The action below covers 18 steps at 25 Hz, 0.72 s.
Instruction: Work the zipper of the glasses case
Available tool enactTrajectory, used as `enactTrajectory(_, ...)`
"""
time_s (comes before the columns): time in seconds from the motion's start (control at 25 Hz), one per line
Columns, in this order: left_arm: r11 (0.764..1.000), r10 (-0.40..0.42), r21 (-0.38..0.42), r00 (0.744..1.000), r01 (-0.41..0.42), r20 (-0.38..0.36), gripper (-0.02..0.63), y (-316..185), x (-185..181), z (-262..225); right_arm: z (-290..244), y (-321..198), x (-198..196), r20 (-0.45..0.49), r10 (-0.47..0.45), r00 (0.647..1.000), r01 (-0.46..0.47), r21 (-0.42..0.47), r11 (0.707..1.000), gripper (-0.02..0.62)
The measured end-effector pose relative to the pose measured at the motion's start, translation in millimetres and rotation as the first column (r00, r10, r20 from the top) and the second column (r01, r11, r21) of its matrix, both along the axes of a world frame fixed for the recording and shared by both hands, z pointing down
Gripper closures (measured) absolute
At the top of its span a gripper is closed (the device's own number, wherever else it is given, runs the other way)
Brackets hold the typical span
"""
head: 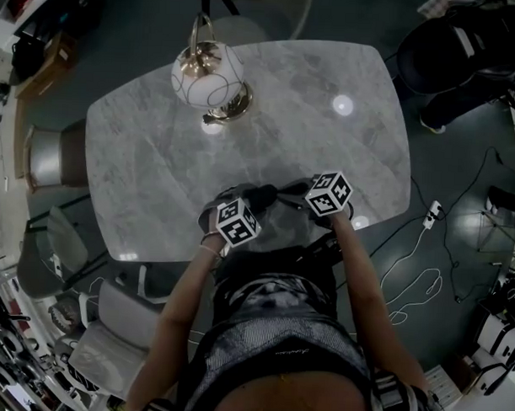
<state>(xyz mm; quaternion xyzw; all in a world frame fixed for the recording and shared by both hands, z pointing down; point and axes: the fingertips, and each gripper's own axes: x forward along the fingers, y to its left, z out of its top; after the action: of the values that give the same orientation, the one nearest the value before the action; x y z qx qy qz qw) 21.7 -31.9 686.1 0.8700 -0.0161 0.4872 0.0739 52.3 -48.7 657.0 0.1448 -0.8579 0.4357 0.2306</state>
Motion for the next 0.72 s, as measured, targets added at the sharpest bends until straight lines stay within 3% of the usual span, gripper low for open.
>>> enactTrajectory(0.28, 1.0, -0.001, -0.004, 1.0, 0.001, 0.002, 0.348, -0.1, -0.1, 1.9, 22.4, -4.2, 11.9, -0.144, 0.002, 0.99, -0.002, 0.004, 1.0, 0.535)
enactTrajectory(0.72, 1.0, 0.004, -0.023, 1.0, -0.004, -0.005, 0.348, -1.8, 0.0, 2.2, 46.5, -8.5, 12.0, -0.245, -0.006, 0.969, 0.002, -0.014, 1.0, 0.534)
